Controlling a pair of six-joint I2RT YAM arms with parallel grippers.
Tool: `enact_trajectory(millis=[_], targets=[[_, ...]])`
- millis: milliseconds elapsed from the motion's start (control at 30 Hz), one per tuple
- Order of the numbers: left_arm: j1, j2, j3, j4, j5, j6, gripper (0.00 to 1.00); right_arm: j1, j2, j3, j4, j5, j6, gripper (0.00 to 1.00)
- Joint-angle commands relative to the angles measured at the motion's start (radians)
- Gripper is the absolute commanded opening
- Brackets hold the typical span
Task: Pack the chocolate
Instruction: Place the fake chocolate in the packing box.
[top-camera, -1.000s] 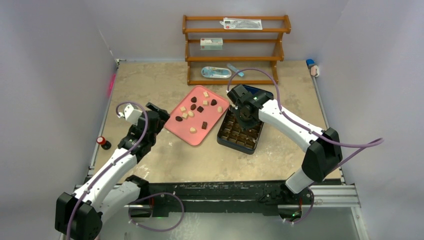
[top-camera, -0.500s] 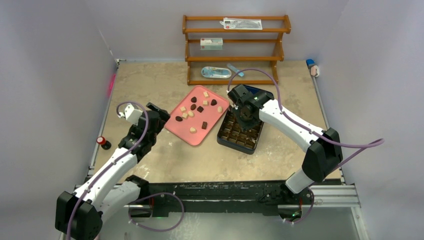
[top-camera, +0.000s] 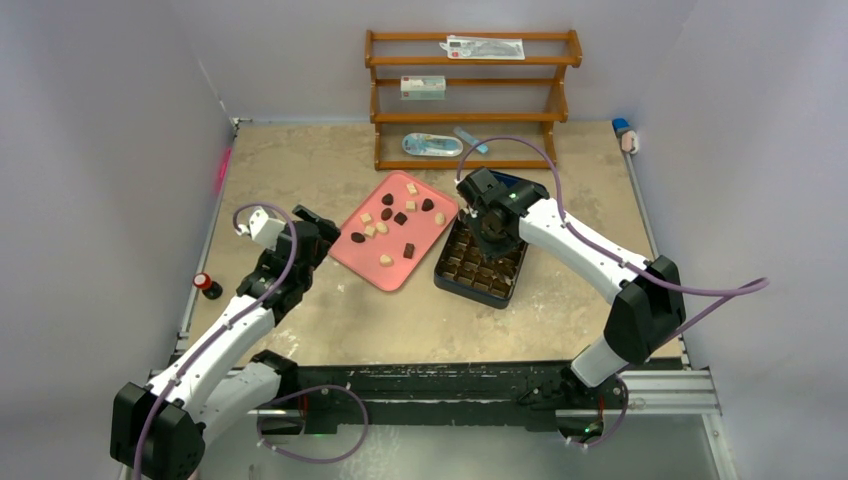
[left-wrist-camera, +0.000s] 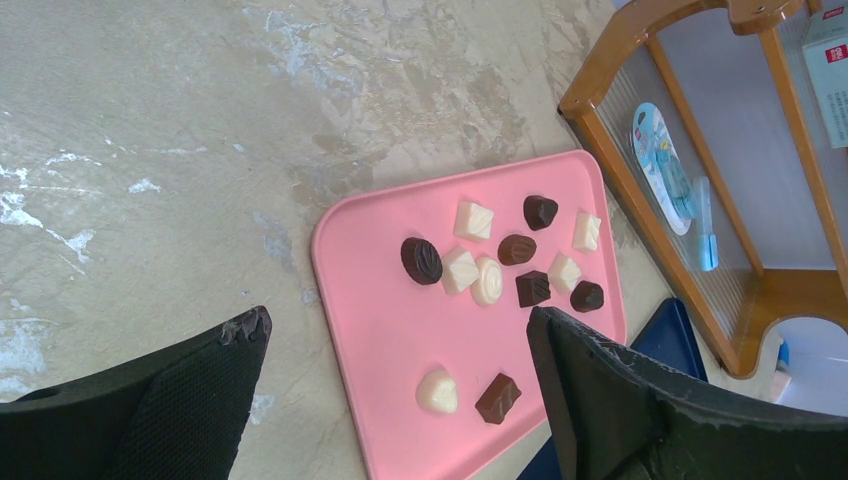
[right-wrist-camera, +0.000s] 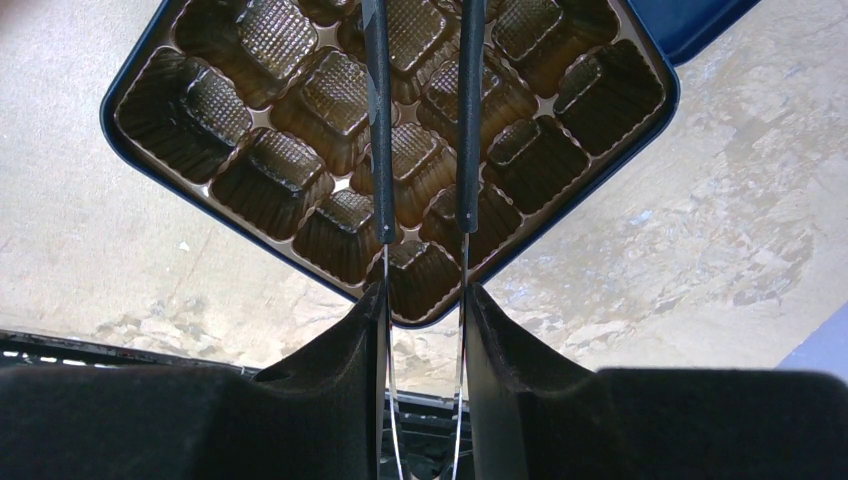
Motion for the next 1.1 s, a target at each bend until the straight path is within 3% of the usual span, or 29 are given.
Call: enact_trajectory(millis=[0, 1067], targets=[[0.005, -0.002, -0.002, 0.027, 0.005, 0.004, 1.00, -0.007, -0.041, -0.004, 0.008, -0.005, 0.007, 0.24], [0.005, -0.003, -0.010, 0.022, 0.012, 0.000, 1.00, -0.016, -0.040, -0.011, 0.017, -0.018, -0.001, 0.33]])
